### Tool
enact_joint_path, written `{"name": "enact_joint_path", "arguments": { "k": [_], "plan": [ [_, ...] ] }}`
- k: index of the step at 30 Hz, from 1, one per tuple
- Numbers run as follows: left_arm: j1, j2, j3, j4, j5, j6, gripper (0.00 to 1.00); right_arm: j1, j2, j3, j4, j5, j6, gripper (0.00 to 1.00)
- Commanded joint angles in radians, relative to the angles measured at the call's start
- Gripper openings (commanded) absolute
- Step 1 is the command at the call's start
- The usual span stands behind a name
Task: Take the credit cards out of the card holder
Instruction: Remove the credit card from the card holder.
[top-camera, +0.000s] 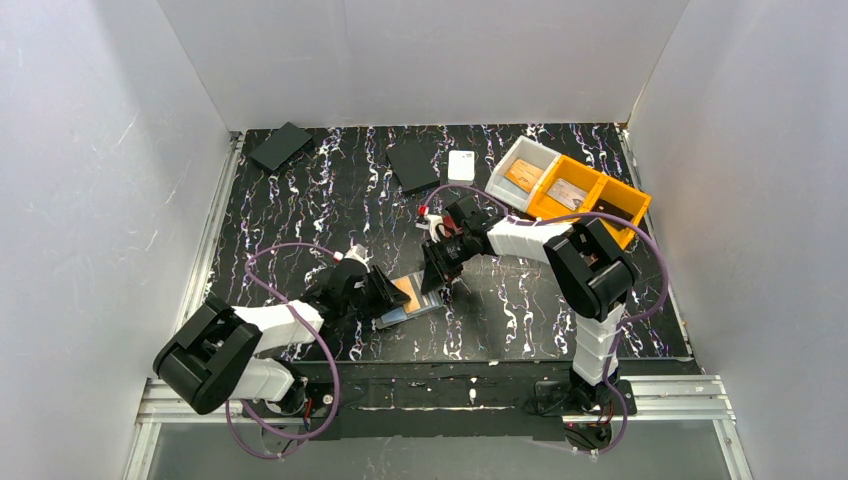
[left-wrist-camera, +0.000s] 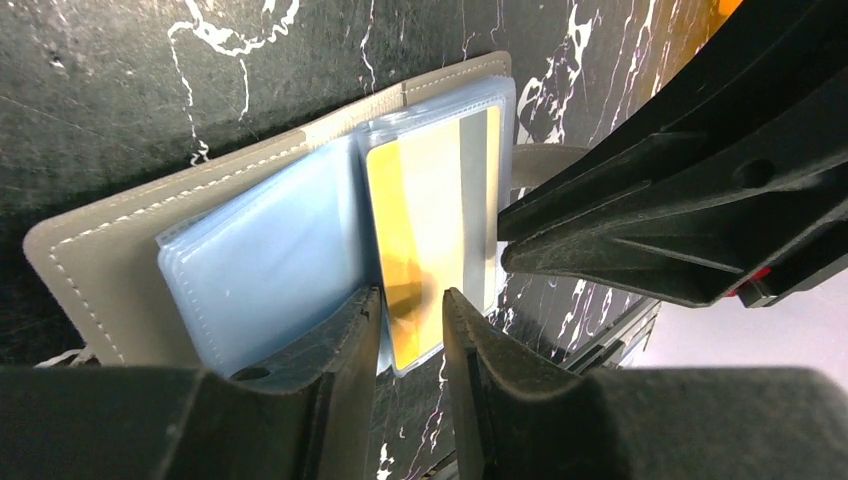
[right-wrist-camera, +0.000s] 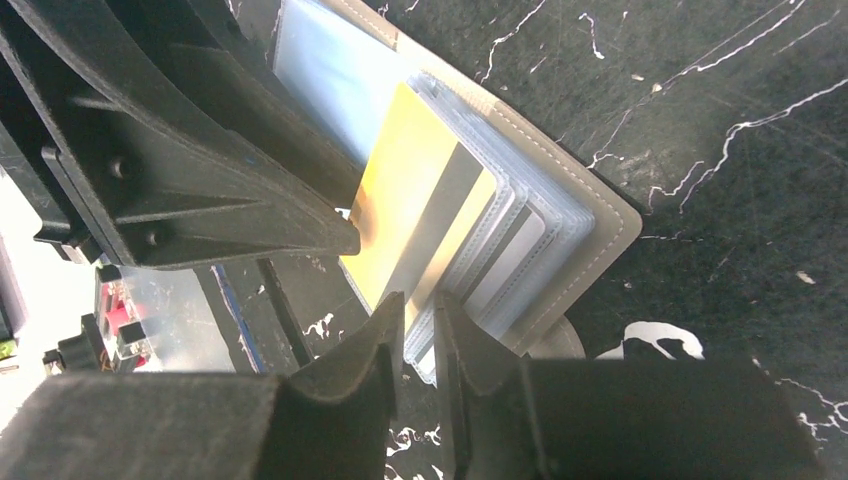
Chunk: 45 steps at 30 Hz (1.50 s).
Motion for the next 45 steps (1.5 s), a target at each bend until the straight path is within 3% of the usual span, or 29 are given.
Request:
{"name": "enact_joint_path", "arguments": {
  "k": [1, 5, 11, 19, 26, 34, 45],
  "plan": [
    [0.019, -0.022, -0.021, 0.048, -0.004, -0.020, 0.26, 0.017, 0.047, -0.028, -0.007, 0.025, -0.006, 0.24],
    [0.025, -0.005, -0.024, 0.085, 0.020, -0.027, 0.23, 0.018, 0.044, -0.031, 0.011, -0.016, 0.003, 0.19],
    [0.031, 0.023, -0.032, 0.118, 0.040, -0.025, 0.21, 0.018, 0.032, -0.033, -0.008, 0.039, -0.012, 0.10],
    [0.043, 0.049, -0.031, 0.131, 0.092, 0.032, 0.20, 0.018, 0.010, -0.032, -0.028, 0.068, -0.044, 0.11],
    [0.059, 0.196, 0.039, 0.134, 0.277, 0.151, 0.03, 0.015, -0.108, -0.057, -0.039, 0.109, -0.106, 0.26],
    [0.059, 0.276, 0.079, 0.164, 0.360, 0.184, 0.00, -0.052, -0.274, -0.186, 0.080, 0.017, -0.077, 0.36],
    [0.057, 0.245, 0.072, 0.166, 0.331, 0.146, 0.00, -0.072, -0.202, -0.239, 0.170, 0.052, 0.071, 0.14]
  ]
}}
